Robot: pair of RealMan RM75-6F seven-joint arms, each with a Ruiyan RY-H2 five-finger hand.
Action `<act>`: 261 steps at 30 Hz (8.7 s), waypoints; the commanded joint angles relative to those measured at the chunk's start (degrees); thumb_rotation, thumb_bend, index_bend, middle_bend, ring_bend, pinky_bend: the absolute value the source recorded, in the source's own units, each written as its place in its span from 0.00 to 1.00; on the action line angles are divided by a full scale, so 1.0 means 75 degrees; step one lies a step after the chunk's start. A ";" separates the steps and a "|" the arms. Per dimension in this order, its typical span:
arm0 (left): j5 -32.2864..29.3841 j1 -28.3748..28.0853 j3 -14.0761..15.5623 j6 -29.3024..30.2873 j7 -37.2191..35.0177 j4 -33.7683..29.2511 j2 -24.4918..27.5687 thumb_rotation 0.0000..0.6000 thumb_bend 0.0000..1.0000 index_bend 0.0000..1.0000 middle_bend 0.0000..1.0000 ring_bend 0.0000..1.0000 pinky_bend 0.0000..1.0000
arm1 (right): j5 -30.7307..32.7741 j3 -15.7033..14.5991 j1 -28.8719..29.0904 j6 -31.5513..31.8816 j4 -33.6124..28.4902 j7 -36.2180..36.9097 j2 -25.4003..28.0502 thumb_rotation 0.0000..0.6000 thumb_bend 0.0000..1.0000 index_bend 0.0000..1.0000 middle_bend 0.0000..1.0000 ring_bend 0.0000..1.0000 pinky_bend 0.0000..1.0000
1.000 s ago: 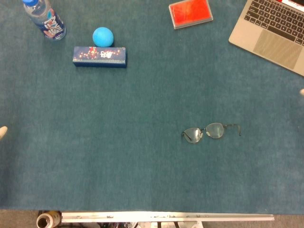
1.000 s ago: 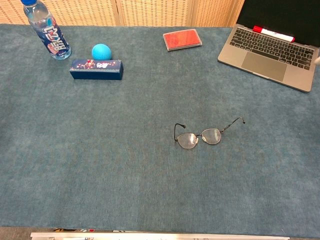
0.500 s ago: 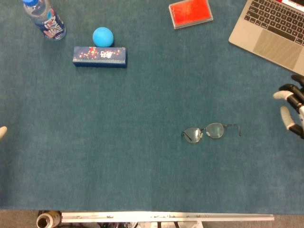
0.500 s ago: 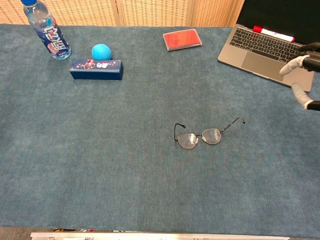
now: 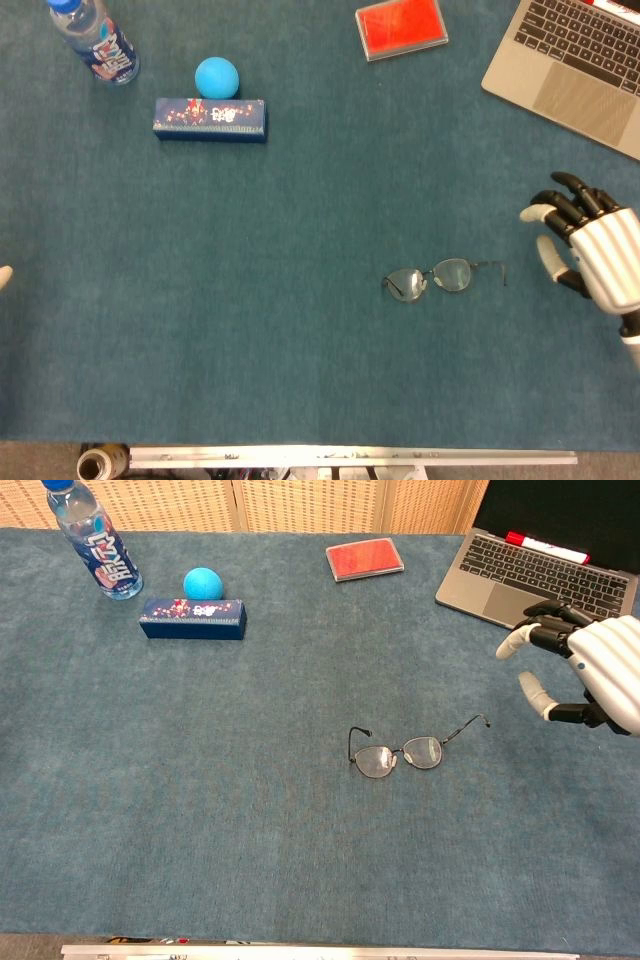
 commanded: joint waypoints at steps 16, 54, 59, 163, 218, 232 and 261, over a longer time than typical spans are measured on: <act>-0.0065 0.0016 -0.0032 0.0012 -0.0104 -0.0034 0.0063 1.00 0.00 0.65 0.50 0.35 0.55 | -0.0042 -0.0065 0.0304 -0.0247 0.0022 -0.0082 -0.0298 1.00 0.48 0.41 0.39 0.19 0.39; -0.0035 0.0036 -0.0034 0.0039 -0.0220 -0.0058 0.0126 1.00 0.00 0.65 0.50 0.35 0.55 | 0.0112 -0.0123 0.0801 -0.0764 0.0482 -0.0125 -0.1001 1.00 0.45 0.43 0.40 0.19 0.39; -0.0026 0.0044 -0.0033 0.0055 -0.0237 -0.0060 0.0135 1.00 0.00 0.65 0.50 0.35 0.55 | 0.0144 -0.0115 0.0900 -0.0872 0.0605 -0.0109 -0.1158 1.00 0.45 0.43 0.41 0.19 0.39; 0.0001 0.0075 -0.0017 0.0071 -0.0296 -0.0142 0.0208 1.00 0.00 0.64 0.50 0.35 0.55 | -0.0054 -0.0469 0.1376 -0.0543 0.3392 -0.0329 -0.3029 1.00 0.33 0.43 0.39 0.19 0.39; -0.0106 0.0098 -0.0044 0.0065 -0.0164 -0.0203 0.0253 1.00 0.00 0.64 0.50 0.35 0.55 | 0.0025 -0.0508 0.1404 -0.0524 0.2597 -0.0298 -0.2641 1.00 0.32 0.43 0.39 0.19 0.39; -0.0089 0.0087 -0.0025 0.0039 -0.0077 -0.0208 0.0225 1.00 0.00 0.64 0.50 0.35 0.55 | -0.0725 -0.0442 0.1384 0.0390 0.0620 -0.0970 -0.1675 1.00 0.32 0.43 0.39 0.19 0.39; -0.0112 0.0085 -0.0039 0.0025 -0.0182 -0.0197 0.0252 1.00 0.00 0.64 0.50 0.35 0.55 | -0.1437 -0.0425 0.1643 0.0029 0.0306 -0.1275 -0.2155 1.00 0.32 0.43 0.39 0.19 0.39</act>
